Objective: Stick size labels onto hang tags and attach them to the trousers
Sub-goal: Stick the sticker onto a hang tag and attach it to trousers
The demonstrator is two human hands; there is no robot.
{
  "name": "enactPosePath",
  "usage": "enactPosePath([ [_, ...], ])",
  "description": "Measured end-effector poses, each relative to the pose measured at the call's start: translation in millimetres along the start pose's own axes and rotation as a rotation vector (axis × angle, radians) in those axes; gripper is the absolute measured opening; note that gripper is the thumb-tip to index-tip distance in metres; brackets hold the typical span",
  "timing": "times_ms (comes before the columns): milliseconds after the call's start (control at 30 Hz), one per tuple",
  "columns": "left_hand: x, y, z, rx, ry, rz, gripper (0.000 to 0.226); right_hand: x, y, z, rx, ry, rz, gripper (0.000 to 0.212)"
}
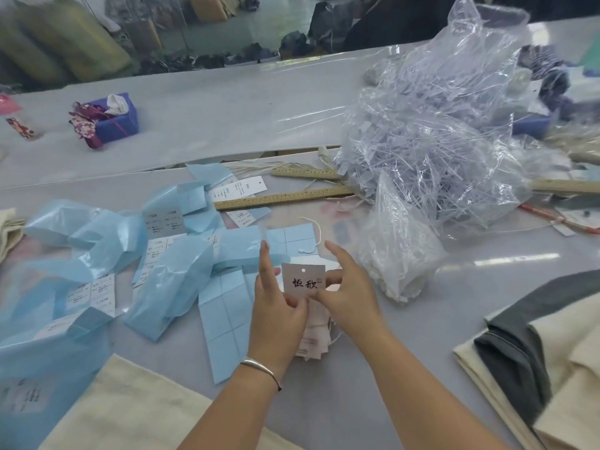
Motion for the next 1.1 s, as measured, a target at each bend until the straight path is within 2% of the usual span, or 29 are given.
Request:
enactPosePath([
  [100,-8,-8,-2,-0.033,0.022,0.015,0.102,-2,-5,7,-0.034,0.097,-0.029,0.022],
  [200,-17,-9,-4,-0.043,0.056,0.049,0.095,5,-9,10,-0.006,0.047,-0.024,0.003],
  [267,-26,-6,-6,-0.048,0.084,0.087,0.092,10,-11,12,0.045,0.002,0.136,0.005],
  [333,-38,3,-7,-0.037,0.129,0.090,0.091,9,-26,16,-0.040,0.097,0.253,0.006],
  [433,-56,23,-3,0.043,0.192,0.090,0.093,-1,-59,24,-0.267,0.336,0.177,0.008],
  [500,-63,37,3,0.115,0.188,0.084,0.093,-6,-72,26,-0.337,0.384,0.082,0.008],
  [600,-72,55,13,0.192,0.156,0.054,0.093,-5,-78,29,-0.365,0.309,0.076,0.014],
  [667,-74,59,17,0.211,0.144,0.041,0.093,3,-67,28,-0.291,0.168,0.286,0.015],
  [733,-75,59,21,0.203,0.143,0.032,0.092,3,-60,35,-0.242,0.152,0.464,0.015],
  [867,-71,61,32,0.207,0.141,0.018,0.090,-14,-80,67,-0.554,0.537,0.559,0.008],
  [900,-69,63,36,0.214,0.133,0.030,0.090,-14,-81,69,-0.557,0.526,0.530,0.008],
  [967,-65,68,41,0.247,0.120,0.061,0.089,-15,-74,64,-0.398,0.433,0.358,0.008],
  [1033,-60,72,42,0.277,0.088,0.086,0.091,-14,-64,56,-0.208,0.269,0.193,0.015],
  [1100,-55,76,39,0.288,0.061,0.101,0.093,-13,-62,54,-0.127,0.144,0.100,0.013],
])
Point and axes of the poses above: each hand's wrist, its own z-axis away from the middle knuckle, its own x-axis out of the palm, y = z × x, the point moved 6 cm from there along -z, towards the middle knuckle, and after that the axes turned 3 degrees about -y, right-handed, at the moved point
